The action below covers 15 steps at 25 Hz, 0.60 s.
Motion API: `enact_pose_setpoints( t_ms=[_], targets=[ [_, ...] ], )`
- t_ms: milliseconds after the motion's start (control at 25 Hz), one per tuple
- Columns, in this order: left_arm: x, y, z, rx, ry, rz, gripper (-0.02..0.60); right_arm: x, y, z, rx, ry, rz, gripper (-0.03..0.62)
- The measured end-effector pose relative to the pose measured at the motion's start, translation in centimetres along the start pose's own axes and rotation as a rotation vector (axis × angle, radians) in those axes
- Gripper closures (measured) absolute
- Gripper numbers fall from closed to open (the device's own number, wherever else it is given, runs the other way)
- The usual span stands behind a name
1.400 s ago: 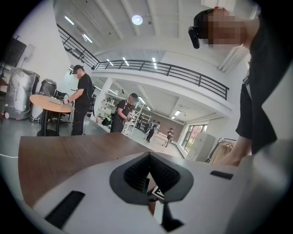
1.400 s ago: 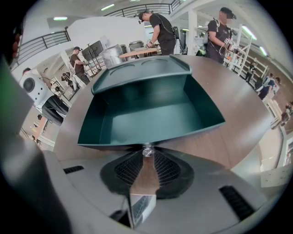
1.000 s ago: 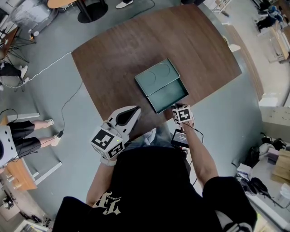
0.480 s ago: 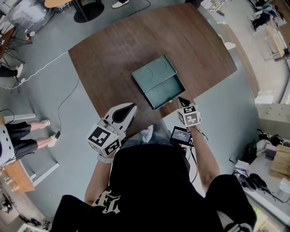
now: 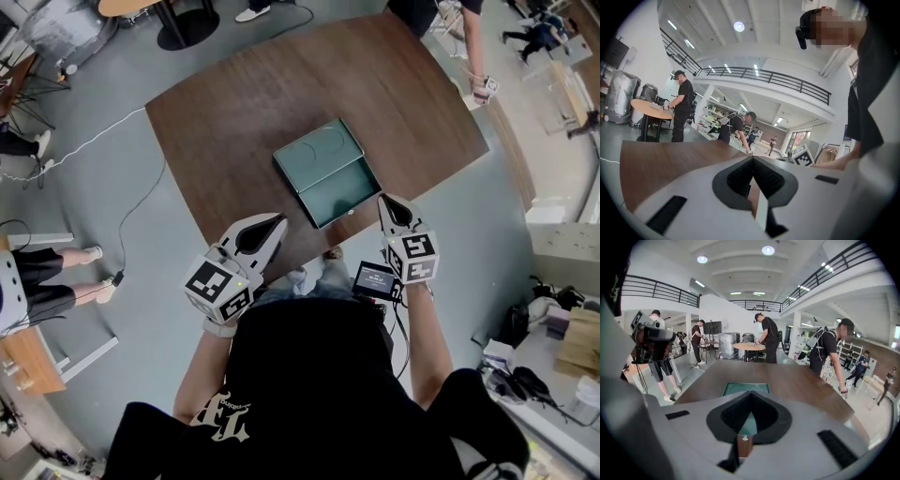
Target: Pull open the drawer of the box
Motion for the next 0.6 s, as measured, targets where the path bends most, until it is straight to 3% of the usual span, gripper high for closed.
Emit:
enact_pose_setpoints(
  t_ms=[320,600],
  targets=[
    [2.4,1.3,-1.2,-0.022,0.023,-0.008,0.575,-0.3,-2.2,3.0,0.102,-0.046,0.02,0.606],
    [6.8,4.9,-2.5,-0.045,0.051,-0.02,0.575,0.1,-5.5,1.9,0.139,-0.157,0.074,0.606]
  ],
)
Point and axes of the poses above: the fingertips, and each gripper's own axes: y forward along the fingers, x to its right, z out of its top, the point moved 6 cm from there along -y, backward along the fingers, and after that the axes turned 9 degrees about -y, right-handed, at the moved point
